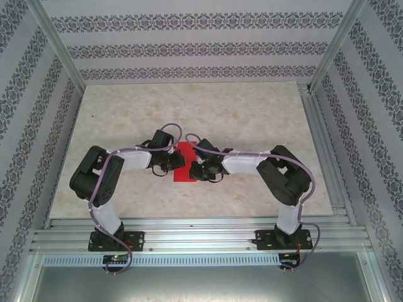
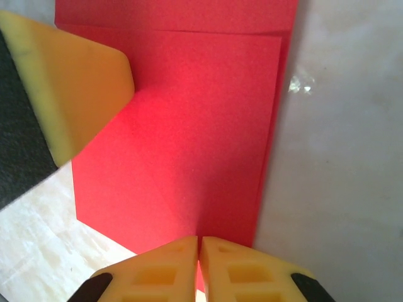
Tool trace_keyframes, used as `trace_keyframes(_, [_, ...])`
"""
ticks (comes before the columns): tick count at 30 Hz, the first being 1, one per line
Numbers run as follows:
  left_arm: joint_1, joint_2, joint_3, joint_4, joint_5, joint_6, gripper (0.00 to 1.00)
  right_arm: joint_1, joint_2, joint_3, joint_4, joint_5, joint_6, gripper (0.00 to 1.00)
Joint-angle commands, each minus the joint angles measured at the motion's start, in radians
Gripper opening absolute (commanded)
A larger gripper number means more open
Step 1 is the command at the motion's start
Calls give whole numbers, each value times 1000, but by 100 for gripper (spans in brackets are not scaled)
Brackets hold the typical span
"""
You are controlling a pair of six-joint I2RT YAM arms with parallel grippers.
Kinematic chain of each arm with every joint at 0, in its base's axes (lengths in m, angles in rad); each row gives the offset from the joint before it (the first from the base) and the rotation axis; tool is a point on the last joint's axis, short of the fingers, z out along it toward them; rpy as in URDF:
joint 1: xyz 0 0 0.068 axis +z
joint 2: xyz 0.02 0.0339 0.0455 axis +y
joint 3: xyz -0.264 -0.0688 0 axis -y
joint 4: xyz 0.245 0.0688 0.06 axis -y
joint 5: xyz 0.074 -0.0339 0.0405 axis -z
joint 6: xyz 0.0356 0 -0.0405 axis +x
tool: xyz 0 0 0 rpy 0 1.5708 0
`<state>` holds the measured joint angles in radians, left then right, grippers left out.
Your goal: Fold a paper plane with a square sheet of paper (pick it up from the middle)
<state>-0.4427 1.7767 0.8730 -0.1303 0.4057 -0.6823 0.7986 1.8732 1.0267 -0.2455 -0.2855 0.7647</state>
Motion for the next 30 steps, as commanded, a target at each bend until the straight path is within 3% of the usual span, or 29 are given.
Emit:
trace_keyframes(1, [66, 16, 1, -18, -102, 64, 12, 2, 32, -70, -103, 64, 0, 12])
trace_keyframes(12, [168, 6, 33, -29, -94, 87, 13, 19, -10, -43, -69, 60, 10, 13])
trace_keyframes(18, [169, -106, 36, -95, -102, 99, 19, 24, -113, 85, -34, 101, -29, 25])
trace_keyframes(22, [168, -182, -17, -103, -74, 92, 31, 18, -142, 121, -47, 163, -70, 34])
trace_keyframes(30, [161, -242, -83, -74, 53, 71, 51, -4, -41, 196, -94, 172, -111, 35])
